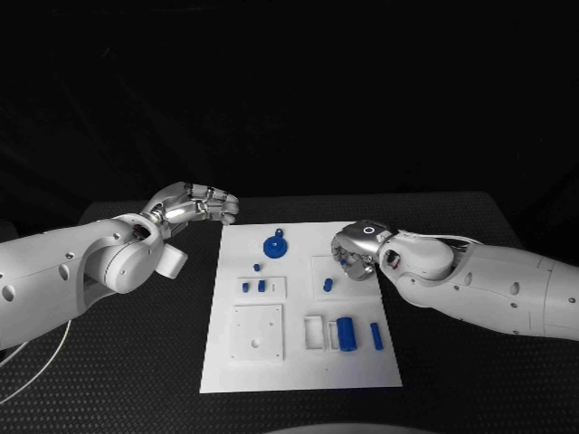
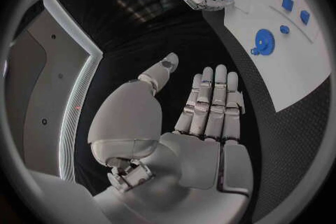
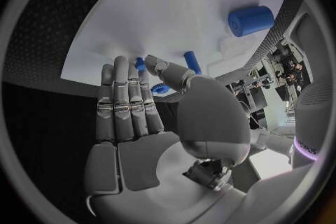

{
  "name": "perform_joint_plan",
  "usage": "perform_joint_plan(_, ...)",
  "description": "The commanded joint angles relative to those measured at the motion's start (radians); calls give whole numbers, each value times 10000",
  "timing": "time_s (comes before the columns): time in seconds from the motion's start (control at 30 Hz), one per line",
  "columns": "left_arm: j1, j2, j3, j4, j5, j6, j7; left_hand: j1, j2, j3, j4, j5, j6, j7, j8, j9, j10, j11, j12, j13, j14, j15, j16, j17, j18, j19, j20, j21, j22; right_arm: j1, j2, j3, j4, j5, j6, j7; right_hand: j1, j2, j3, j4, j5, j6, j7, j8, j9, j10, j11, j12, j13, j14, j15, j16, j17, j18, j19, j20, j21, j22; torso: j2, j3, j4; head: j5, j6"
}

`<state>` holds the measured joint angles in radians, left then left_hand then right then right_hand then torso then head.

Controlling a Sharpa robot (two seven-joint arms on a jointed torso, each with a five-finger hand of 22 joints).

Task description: Assemble the parts on the task board

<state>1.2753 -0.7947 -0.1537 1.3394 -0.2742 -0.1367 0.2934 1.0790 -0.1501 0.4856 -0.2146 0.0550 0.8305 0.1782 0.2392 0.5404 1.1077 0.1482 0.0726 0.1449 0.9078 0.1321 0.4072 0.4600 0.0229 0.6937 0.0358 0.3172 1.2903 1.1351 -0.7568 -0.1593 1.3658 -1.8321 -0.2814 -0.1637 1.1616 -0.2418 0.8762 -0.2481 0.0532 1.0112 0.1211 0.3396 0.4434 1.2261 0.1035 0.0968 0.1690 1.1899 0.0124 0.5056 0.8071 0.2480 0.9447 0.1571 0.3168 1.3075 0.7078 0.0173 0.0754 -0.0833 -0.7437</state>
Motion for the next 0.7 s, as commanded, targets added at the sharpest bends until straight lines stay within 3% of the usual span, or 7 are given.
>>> perform_joint_plan(0.03,4,26,4,25,71,188,33,54,57,-7,41,26,-15,50,39,-18,70,30,27,-17,89,-2,37,16,166,71,-29,-50,18,-23,20,-16,-46,-250,107,-39,86,11,-3,-24,-30,63,-13,54,13,70,-1,63,17,3,-80,45,19,138,67,-39,43,254,6,1,6,-10,-9)
perform_joint_plan(0.7,4,17,3,36,74,201,23,54,55,-11,44,26,-26,53,36,-25,69,31,22,-28,85,-3,35,22,162,72,-33,-62,26,-28,169,-31,-239,-685,357,-59,239,209,-95,-215,-27,480,-216,361,306,624,-269,364,507,287,-296,496,559,138,414,-200,424,244,-1,2,2,-17,-74)
